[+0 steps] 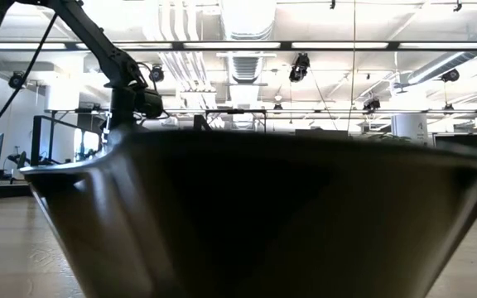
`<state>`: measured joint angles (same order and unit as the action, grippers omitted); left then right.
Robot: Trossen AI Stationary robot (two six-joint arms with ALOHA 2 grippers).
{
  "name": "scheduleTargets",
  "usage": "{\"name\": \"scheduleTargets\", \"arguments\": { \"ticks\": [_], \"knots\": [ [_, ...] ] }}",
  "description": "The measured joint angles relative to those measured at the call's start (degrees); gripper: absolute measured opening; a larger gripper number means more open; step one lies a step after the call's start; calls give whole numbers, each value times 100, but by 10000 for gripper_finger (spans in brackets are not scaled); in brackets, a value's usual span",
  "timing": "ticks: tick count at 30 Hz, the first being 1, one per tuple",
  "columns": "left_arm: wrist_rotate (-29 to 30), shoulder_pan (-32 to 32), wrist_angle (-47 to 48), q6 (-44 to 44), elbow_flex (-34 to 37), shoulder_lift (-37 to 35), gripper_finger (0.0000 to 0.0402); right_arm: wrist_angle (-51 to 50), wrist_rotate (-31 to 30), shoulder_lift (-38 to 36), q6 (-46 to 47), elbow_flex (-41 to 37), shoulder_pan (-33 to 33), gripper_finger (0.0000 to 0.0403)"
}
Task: Pick & Place Mini shaped plates
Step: Put the stacked black distorted square plates on the shelf, then adjust the black leaf shaped plate
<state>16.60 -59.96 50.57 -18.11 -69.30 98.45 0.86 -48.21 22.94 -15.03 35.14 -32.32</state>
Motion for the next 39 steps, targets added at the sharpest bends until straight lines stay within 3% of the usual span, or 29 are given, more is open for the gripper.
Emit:
{"name": "scheduleTargets", "arguments": {
  "ticks": [14,24,39],
  "knots": [
    [0,0,0,12,0,0,2,6,0,-2,-2,0,0,8],
    [76,-4,-1,13,2,0,58,74,0,-2,-1,0,0,8],
    [137,1,20,171,-117,-29,62,120,0,0,-84,0,-2,8]
  ]
}}
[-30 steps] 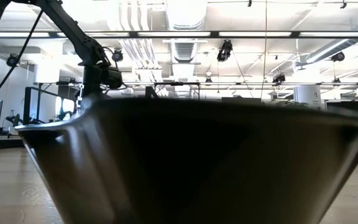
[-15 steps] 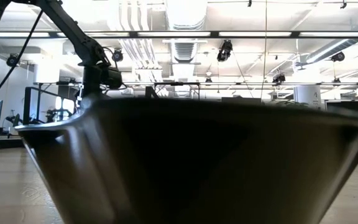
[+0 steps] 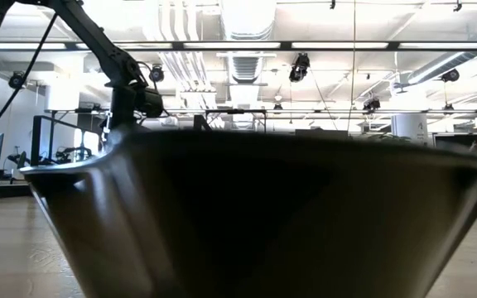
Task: Pick & Place Mini shaped plates
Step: Adjust the black leaf shaped plate
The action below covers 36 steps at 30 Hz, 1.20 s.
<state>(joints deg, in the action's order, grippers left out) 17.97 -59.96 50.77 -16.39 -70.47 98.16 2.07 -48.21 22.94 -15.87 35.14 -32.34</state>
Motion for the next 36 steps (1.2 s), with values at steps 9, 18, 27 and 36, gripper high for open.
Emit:
{"name": "scheduleTargets", "arguments": {
  "ticks": [9,18,27,36],
  "knots": [
    [-19,118,79,204,-292,-801,62,-1,-502,2,89,0,0,8],
    [-537,1159,125,314,-196,-2376,62,-10,-614,4,89,0,2,8],
    [-190,3652,194,1847,-149,-3596,62,-346,-601,4,950,0,0,8],
    [1433,6392,165,3871,-147,-3621,62,-1263,-566,68,2219,0,0,8]
  ]
}}
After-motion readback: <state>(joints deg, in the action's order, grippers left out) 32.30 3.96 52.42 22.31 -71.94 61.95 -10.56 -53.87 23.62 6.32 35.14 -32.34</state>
